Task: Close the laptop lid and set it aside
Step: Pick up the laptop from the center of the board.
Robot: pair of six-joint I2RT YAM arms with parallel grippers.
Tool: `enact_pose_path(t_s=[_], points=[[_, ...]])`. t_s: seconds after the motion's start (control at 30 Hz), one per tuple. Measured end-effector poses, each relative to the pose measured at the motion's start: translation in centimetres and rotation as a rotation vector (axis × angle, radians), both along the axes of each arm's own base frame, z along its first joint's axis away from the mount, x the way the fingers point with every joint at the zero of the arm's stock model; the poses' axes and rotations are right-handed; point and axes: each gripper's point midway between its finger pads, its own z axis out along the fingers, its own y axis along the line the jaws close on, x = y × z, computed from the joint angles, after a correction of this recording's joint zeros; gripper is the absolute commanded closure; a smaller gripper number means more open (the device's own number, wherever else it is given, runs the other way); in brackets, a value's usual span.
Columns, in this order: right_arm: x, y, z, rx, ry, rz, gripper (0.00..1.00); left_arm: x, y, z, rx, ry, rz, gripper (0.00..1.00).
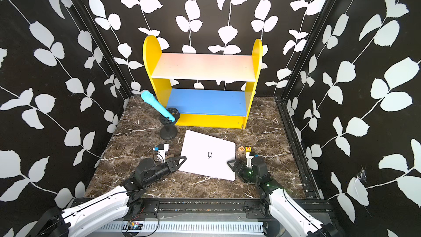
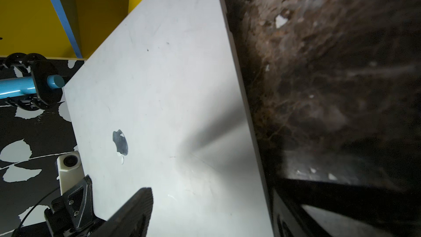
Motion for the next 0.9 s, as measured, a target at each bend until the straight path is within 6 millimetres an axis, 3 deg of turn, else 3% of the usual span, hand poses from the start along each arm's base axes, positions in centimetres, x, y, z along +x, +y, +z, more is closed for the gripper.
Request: enact_pose_path(t_s=[0.9], points=[[2.5, -0.4, 1.0, 0.105, 0.008, -0.158, 0.30, 1.5, 0.8, -2.3, 0.008, 0.105, 0.114, 1.00]])
